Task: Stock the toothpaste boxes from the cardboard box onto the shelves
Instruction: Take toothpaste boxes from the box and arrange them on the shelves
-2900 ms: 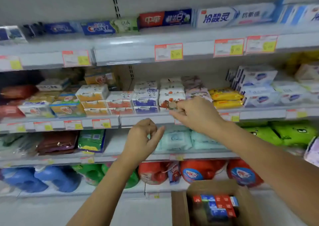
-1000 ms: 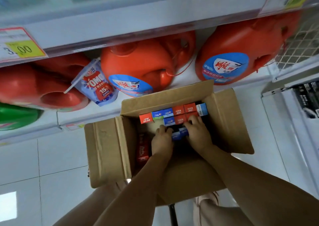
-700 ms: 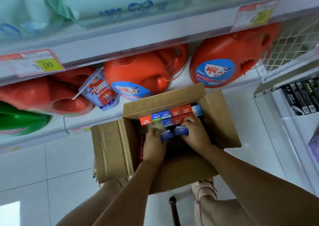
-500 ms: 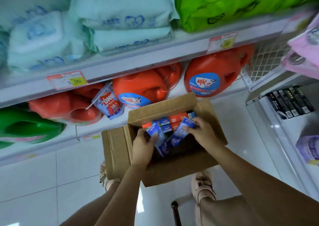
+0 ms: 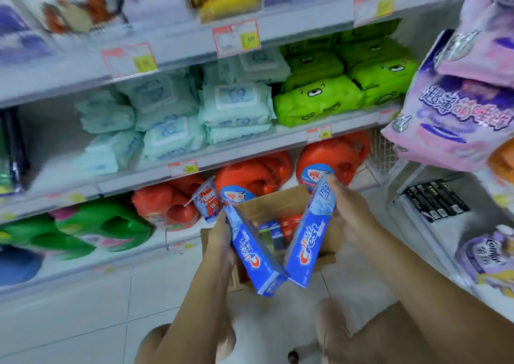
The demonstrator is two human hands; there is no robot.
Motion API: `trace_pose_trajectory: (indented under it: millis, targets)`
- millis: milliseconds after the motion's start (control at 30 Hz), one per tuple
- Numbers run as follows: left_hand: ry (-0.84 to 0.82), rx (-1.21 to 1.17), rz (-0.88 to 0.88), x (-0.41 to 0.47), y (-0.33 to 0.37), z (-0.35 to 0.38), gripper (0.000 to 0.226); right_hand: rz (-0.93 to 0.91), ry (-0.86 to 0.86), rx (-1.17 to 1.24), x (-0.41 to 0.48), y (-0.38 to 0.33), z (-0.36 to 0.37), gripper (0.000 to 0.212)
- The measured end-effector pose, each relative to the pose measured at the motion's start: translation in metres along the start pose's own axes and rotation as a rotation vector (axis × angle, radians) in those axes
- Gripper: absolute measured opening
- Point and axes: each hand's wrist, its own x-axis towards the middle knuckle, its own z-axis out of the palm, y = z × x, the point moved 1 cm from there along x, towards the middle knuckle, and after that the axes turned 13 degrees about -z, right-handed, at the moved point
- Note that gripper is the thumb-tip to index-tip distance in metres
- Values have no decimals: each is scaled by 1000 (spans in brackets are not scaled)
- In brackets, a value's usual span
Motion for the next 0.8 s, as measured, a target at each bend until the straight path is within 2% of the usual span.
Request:
trace_pose_trajectory:
  millis: [67,233,400,533,700,733,800]
  targets:
    - [-32,93,-42,-26,-7,2,31,35,-74,9,-10,-11,4,47]
    - [-98,298,-87,-75,-23,0,36,9,-190,-43,-35,-38,8,35]
    - [-38,366,24,-97,-27,-2,38,-54,-352,-164,-58,-63,19,43]
    - [-80,351,77,-117,-26,1,38,-85,-487,-230,-80,-79,34,43]
    - [-156,374,115,-139,-21,0,31,-104,-562,-290,-102,-100,45,79]
    - [-169,390,120,-143,-20,-1,29,-105,-564,-288,-106,-104,47,77]
    - [-201,430,129,-148,-19,-2,27,-112,-582,-288,-119,-115,52,59]
